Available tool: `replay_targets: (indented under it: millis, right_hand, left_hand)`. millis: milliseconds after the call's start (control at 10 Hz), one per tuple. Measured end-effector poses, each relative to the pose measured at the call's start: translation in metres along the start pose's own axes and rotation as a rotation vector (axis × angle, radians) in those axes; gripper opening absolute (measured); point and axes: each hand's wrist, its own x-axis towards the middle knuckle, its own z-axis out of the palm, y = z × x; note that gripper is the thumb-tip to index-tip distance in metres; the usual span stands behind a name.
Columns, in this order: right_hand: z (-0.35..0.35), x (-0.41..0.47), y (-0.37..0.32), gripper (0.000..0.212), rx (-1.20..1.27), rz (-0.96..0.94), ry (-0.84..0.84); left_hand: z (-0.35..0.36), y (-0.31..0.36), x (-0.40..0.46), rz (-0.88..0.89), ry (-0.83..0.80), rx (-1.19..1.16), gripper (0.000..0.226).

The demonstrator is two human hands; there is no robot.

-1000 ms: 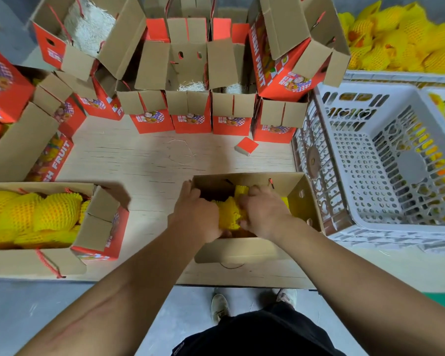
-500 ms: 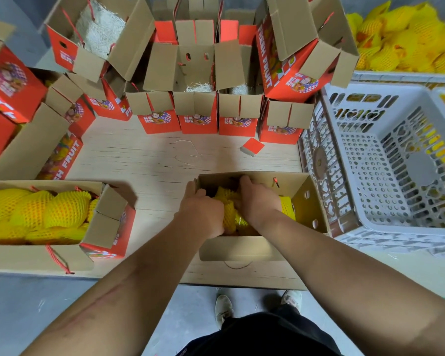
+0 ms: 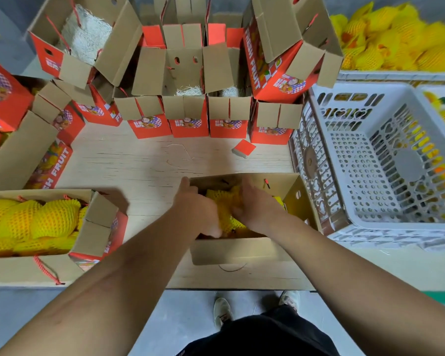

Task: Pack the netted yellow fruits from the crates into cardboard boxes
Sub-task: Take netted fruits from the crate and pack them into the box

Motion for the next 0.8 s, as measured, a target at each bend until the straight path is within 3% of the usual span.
replay_targets:
  millis: [100, 200, 300, 400, 500, 600, 700, 800]
  right_hand:
    - [0.004, -0.008, 0.005, 0.025, -0.208, 0.073, -0.315]
    - [0.010, -0.002, 0.000, 0.032, -0.177, 0.088, -0.424]
    - [0.011, 0.003, -0.005, 0.023, -0.197, 0.114, -0.470]
    - [0.007, 0.004, -0.001, 0.023, 0.026, 0.167, -0.501]
    - [-0.002, -0.003, -0.003, 0.039, 0.470, 0.282, -0.549]
    - [0.006, 0.005, -0.025, 0.044, 0.517, 0.528, -0.599]
    - [0.011, 0.005, -0.032, 0.047, 0.377, 0.598, -0.589]
    - [0.010, 0.004, -0.014, 0.020, 0.629, 0.375, -0.575]
  left_hand:
    - [0.003, -0.008, -0.003, 0.094, 0.180, -0.023, 0.035]
    - [0.018, 0.002, 0.003, 0.285, 0.184, -0.207, 0.020]
    - [0.026, 0.008, 0.005, 0.355, 0.308, -0.093, 0.031]
    - [0.027, 0.010, 0.009, 0.354, 0.457, 0.011, 0.026]
    - [0.033, 0.011, 0.004, 0.245, 0.389, -0.158, 0.026]
    - [0.041, 0.010, 0.006, 0.151, 0.333, -0.286, 0.024]
    - [0.041, 0.008, 0.009, 0.134, 0.330, -0.404, 0.028]
    - [0.041, 0.007, 0.009, 0.143, 0.344, -0.569, 0.034]
